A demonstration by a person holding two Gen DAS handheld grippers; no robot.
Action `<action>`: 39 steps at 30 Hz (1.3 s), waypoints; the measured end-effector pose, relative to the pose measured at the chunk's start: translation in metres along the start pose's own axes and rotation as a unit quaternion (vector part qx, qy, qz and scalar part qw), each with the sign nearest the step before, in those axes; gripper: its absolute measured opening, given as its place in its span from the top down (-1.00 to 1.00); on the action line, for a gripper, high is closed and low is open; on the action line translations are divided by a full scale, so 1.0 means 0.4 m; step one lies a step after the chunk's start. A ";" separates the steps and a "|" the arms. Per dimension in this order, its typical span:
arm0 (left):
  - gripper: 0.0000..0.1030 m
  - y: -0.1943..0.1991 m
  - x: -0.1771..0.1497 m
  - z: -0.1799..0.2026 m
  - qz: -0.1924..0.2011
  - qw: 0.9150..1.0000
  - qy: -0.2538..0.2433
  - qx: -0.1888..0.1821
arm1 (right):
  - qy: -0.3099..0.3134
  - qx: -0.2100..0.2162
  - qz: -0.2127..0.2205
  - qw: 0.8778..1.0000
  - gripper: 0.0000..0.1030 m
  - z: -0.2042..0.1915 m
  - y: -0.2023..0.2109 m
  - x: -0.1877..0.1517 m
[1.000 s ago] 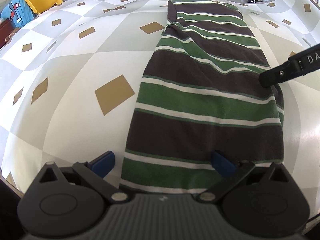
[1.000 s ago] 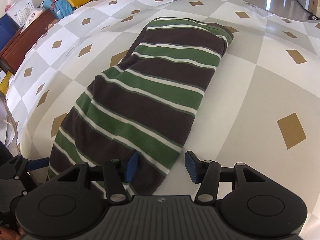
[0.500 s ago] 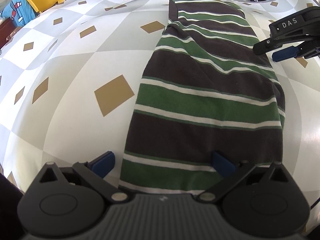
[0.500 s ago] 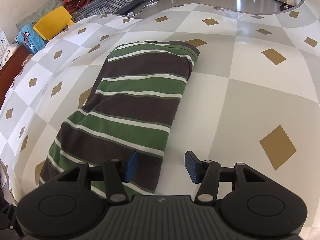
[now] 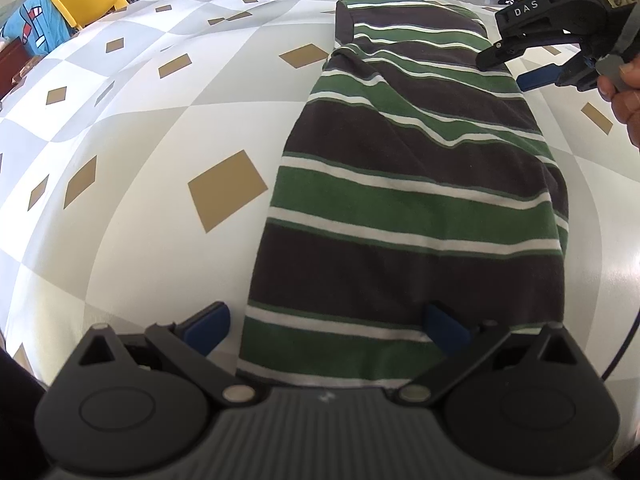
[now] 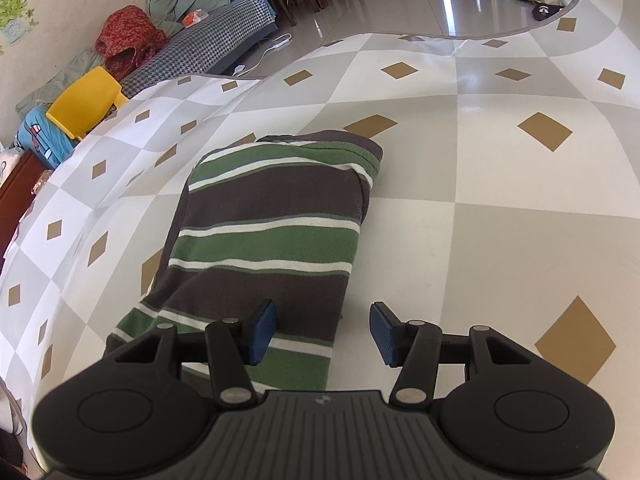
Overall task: Fold clothes
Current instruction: 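Close the right tool on the strip edge near the collar end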
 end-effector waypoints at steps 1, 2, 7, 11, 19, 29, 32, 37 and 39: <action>-1.00 0.000 0.000 0.001 0.000 1.000 0.000 0.001 | 0.001 0.002 0.003 1.000 0.02 -0.001 -0.004 0.002; -1.00 0.000 0.000 0.002 0.000 1.000 0.000 0.001 | 0.004 0.003 0.005 1.000 0.02 -0.004 -0.008 0.003; -1.00 0.001 0.000 0.005 -0.002 1.000 -0.001 0.002 | 0.020 0.008 0.006 1.000 0.04 -0.021 -0.028 0.006; -1.00 0.003 -0.001 0.007 -0.002 1.000 -0.001 0.003 | 0.014 0.001 0.010 1.000 0.32 -0.022 -0.036 0.012; -1.00 0.004 0.003 0.009 -0.008 1.000 -0.002 0.006 | 0.005 -0.015 0.009 1.000 0.90 -0.007 -0.032 0.015; -1.00 0.000 0.031 0.004 -0.020 1.000 0.018 -0.009 | -0.012 -0.055 0.021 0.998 0.92 0.035 0.009 0.013; -1.00 -0.001 0.043 0.013 -0.019 1.000 0.013 -0.008 | -0.021 -0.067 0.025 0.997 0.92 0.054 0.025 0.014; -1.00 -0.005 0.059 0.021 -0.025 0.999 0.016 -0.012 | -0.038 -0.100 0.032 0.994 0.92 0.089 0.058 0.014; -1.00 -0.006 0.067 0.025 -0.028 0.999 0.017 -0.013 | -0.047 -0.120 0.036 0.991 0.92 0.107 0.076 0.014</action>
Point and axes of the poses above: each gripper's, at about its wrist camera, not at the fingertips, and y roughly against the way its jaws point, z to its right, x to its top, the point moved 1 cm from there along -y, roughly the way its jaws point, and after that the axes turned 15 degrees about x, right-handed, at the moved point
